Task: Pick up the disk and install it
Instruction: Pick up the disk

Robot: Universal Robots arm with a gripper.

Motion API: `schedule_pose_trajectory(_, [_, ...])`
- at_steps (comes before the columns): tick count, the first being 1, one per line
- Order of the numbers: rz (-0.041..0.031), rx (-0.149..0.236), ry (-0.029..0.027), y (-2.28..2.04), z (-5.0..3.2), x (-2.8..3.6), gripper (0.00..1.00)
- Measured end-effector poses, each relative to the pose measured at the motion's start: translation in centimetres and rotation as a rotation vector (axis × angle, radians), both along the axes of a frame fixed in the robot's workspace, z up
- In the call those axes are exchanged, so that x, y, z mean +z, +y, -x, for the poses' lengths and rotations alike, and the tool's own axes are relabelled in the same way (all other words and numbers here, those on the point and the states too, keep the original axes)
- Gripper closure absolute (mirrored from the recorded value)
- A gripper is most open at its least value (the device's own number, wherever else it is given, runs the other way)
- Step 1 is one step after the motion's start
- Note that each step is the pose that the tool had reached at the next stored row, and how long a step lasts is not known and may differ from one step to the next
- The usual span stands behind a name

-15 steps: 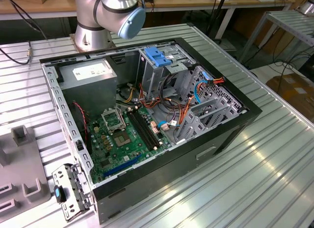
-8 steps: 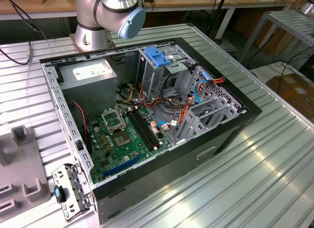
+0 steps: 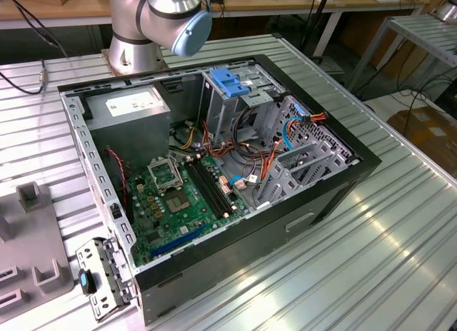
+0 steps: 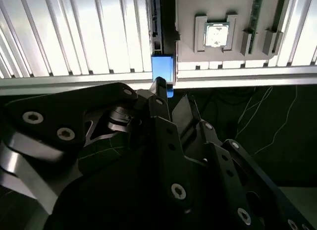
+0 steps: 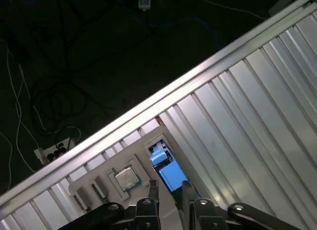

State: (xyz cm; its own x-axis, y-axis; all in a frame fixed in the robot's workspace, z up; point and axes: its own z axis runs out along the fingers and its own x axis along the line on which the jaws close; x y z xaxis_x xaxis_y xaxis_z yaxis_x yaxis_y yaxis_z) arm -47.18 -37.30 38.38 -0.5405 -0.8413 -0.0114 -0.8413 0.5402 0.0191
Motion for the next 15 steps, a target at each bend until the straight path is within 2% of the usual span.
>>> schedule_pose_trajectory(3, [0.0,0.059,-0.0023,0.0,0.0,-0.16,0.66])
schedule_pose_trajectory(4, [0.0,0.078,-0.0028,0.0,0.0,-0.21,0.6])
schedule_pose_trajectory(11, [0.0004,0.215,-0.0057,0.0,0.0,-0.62,0.6])
schedule_pose_trajectory(12, [0.0006,0.242,-0.0064,0.0,0.0,-0.7,0.6])
schedule_pose_trajectory(14, [0.0014,0.328,-0.0093,0.0,0.0,-0.95,0.6])
schedule_pose_trajectory(15, [0.0017,0.347,-0.01,0.0,0.0,-1.01,0.6])
